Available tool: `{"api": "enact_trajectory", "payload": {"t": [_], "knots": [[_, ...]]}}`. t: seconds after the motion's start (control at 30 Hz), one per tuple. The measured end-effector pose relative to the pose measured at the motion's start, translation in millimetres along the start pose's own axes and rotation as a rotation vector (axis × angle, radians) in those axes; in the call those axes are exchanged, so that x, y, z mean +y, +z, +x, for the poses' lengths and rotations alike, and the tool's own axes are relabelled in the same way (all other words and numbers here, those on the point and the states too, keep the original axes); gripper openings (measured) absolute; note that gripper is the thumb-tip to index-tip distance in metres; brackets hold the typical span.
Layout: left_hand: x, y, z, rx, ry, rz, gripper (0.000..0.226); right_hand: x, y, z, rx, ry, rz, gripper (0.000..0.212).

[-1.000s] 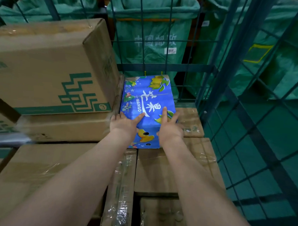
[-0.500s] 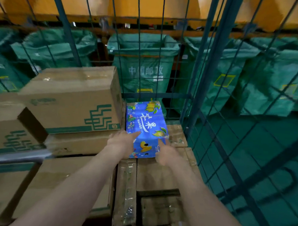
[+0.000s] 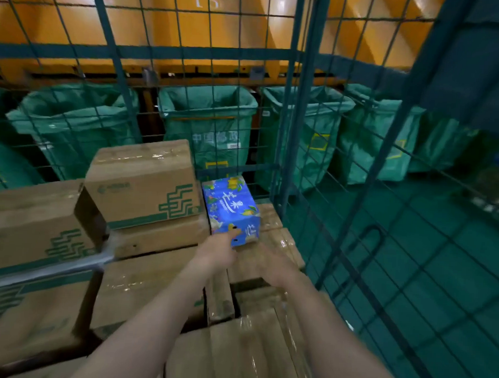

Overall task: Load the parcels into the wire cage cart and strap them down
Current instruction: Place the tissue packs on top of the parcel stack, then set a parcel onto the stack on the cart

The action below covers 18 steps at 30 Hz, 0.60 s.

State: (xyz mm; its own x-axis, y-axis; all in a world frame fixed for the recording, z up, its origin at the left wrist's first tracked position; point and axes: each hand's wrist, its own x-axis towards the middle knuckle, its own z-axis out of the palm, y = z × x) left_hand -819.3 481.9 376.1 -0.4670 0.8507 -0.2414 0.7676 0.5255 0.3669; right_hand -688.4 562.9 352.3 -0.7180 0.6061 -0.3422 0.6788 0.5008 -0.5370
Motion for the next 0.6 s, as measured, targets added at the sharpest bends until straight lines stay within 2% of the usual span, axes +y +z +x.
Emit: {"api": "enact_trajectory", "payload": {"t": [0.1,0.2,0.33,0.43,0.53,0.6], "knots": [[11.8,17.6,-23.8,-0.029,0.056,-0.083,0.06,2.8,2.4,-41.0,0.031,0.036,0.098,0.049],[28.3,42.5,-48.4,-0.055,0.108,-0.135,0.054,20.0,11.6,-74.6,0.053,0.177,0.155,0.056],[50.3,74.2,-83.3,-0.171,0.148,-0.182,0.05,44.1,22.9,-128.8,0.088,0.311,0.242,0.05],[64.9,94.5,-100.8,-0.218,0.178,-0.22,0.05,65.7,29.8,-170.1,0.087,0.38,0.334,0.056],[83.5,113.7,-118.1,-0.252,0.168,-0.207,0.04,87.8,34.6,-209.5,0.063,0.449,0.324,0.066],[97.6,123.1,-131.5,-0.238,0.152,-0.208,0.039,98.3,34.8,-235.6,0.064,0.449,0.326,0.062]]}}
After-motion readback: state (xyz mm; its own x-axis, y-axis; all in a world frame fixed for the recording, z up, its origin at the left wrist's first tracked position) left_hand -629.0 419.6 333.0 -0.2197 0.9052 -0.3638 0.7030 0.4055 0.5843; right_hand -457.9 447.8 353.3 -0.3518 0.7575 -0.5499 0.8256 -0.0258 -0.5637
